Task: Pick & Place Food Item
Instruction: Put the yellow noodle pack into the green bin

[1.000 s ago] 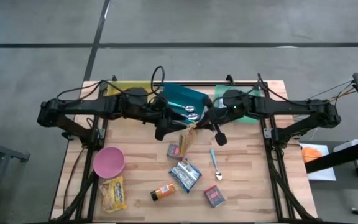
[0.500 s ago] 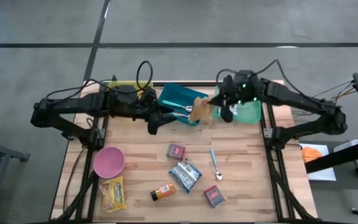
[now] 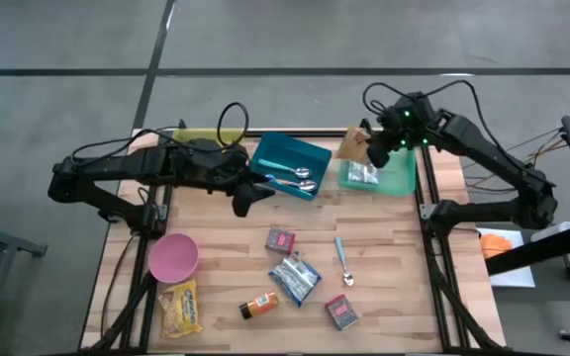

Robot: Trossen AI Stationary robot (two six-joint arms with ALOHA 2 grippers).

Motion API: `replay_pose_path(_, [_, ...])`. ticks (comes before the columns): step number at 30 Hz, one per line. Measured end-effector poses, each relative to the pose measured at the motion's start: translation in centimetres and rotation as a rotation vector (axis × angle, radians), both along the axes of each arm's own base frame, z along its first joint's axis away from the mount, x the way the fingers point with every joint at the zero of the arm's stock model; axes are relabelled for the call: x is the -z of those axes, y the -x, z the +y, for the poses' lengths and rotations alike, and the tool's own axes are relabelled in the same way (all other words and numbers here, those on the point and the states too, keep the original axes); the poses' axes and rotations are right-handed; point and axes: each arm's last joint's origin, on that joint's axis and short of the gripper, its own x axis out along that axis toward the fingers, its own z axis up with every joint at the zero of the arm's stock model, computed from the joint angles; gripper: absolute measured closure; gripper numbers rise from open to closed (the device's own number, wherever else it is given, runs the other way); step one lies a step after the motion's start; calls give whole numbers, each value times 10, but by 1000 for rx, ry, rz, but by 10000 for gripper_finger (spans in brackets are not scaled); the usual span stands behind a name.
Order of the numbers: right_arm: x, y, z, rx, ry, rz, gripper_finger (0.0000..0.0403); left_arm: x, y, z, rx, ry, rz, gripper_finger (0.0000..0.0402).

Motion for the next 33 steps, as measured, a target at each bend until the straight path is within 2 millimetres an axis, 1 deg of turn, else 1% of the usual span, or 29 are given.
replay_pose_path(5, [8, 6, -6, 60, -58, 67, 395, 1, 1, 0, 11, -36, 19, 138])
replay_pose_path(9, [16, 8, -6, 79, -86, 109, 395, 2, 1, 0, 15, -46, 23, 138])
replay_pose_path(11, [24, 9, -6, 88, -108, 127, 395, 1, 2, 0, 16, -47, 19, 138])
replay_pose_path(15, [45, 12, -6, 101, -183, 165, 395, -1, 4, 0, 27, -70, 13, 138])
replay_pose_path(18, [59, 12, -5, 72, -263, 134, 395, -2, 5, 1, 38, -93, 13, 138])
replay_pose_path(22, [69, 12, -6, 70, -291, 124, 395, -2, 5, 3, 41, -125, 14, 138])
replay_pose_path(28, [81, 17, -17, 87, -336, 130, 395, -2, 6, 9, 29, -143, 17, 138])
replay_pose_path(33, [92, 15, -37, 121, -329, 134, 395, -2, 6, 10, 30, -151, 18, 138])
